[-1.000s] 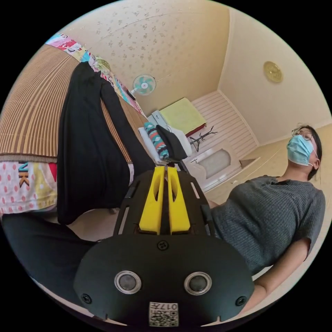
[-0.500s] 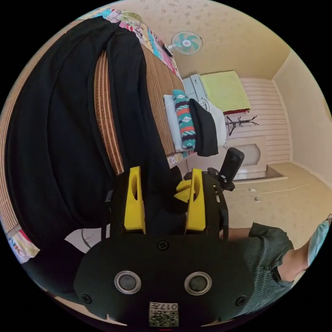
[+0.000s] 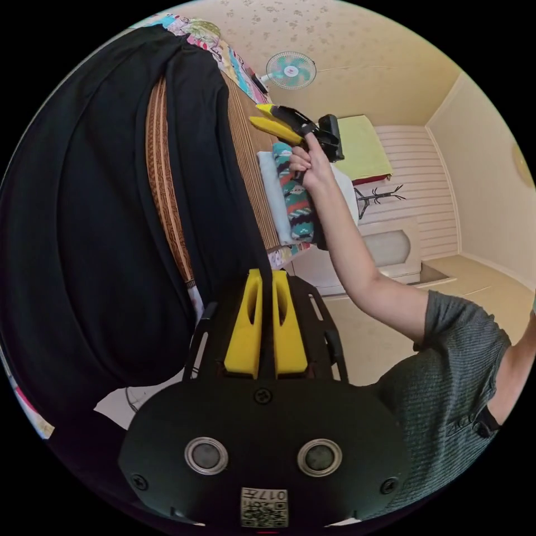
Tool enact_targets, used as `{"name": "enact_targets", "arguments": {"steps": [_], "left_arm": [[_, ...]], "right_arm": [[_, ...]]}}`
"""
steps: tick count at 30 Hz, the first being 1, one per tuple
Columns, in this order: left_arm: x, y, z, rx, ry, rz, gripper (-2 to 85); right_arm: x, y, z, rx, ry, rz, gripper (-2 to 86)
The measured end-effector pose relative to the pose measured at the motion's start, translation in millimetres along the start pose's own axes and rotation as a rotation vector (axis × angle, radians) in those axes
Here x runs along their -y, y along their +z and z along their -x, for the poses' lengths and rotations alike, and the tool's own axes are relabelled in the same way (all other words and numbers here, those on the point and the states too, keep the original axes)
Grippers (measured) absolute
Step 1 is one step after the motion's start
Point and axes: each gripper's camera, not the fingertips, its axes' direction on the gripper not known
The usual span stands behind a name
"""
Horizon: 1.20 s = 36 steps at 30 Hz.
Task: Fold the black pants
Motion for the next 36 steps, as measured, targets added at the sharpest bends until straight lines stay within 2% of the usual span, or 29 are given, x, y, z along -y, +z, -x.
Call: {"name": "enact_targets", "arguments": {"steps": [3, 6, 11, 13, 16, 17, 20, 21, 24, 27, 29, 31, 33, 36], "left_arm": [[3.2, -2.4, -7.3, 0.013, 0.030, 0.006, 0.2], [7.7, -4.3, -7.1, -0.016, 0.045, 0.007, 0.3], [5.7, -16.6, 11.3, -0.095, 0.031, -0.042, -0.1], [1.2, -23.7, 19.2, -0.137, 0.032, -0.071, -0.3], [-9.1, -43.1, 27.7, -0.184, 0.049, -0.133, -0.4], [-15.8, -55.5, 29.4, -0.198, 0.054, -0.171, -0.4], [-42.4, -94.0, 29.9, -0.175, 0.042, -0.287, -0.5], [-49.1, -101.6, 29.7, -0.163, 0.038, -0.310, -0.5], [-81.7, -132.2, 34.8, -0.065, -0.049, -0.414, -0.4], [-100.9, -150.5, 54.6, 0.110, -0.195, -0.471, 0.1], [-100.6, -154.8, 78.9, 0.263, -0.329, -0.433, 0.9], [-94.9, -153.7, 93.1, 0.315, -0.350, -0.398, 1.4], [-88.1, -149.3, 102.5, 0.319, -0.337, -0.368, 1.9], [-79.2, -137.1, 108.8, 0.329, -0.305, -0.330, 2.5]], "right_arm": [[71.0, 24.4, -48.5, -0.095, 0.118, -0.096, 13.3], [116.0, 52.2, -80.9, -0.073, 0.189, -0.140, 12.7], [159.3, 82.0, -80.1, -0.108, 0.219, -0.231, 8.4], [177.6, 95.8, -58.4, -0.194, 0.170, -0.212, 5.1], [196.0, 116.1, 22.6, -0.506, 0.025, -0.263, 3.4], [196.1, 127.6, 70.1, -0.638, -0.068, -0.336, 3.1], [194.7, 170.2, 184.9, -0.704, -0.350, -0.419, 2.7], [194.4, 189.2, 224.5, -0.677, -0.445, -0.427, 2.9], [208.9, 236.8, 288.5, -0.512, -0.522, -0.355, 3.7], [228.2, 283.3, 295.4, -0.354, -0.448, -0.177, 5.6], [217.3, 289.1, 279.6, -0.264, -0.352, -0.183, 6.2], [188.2, 281.8, 260.8, -0.135, -0.308, -0.204, 6.8], [123.0, 267.2, 234.7, 0.008, -0.354, -0.184, 7.3], [18.2, 248.5, 197.7, 0.007, -0.399, -0.103, 7.7]]}}
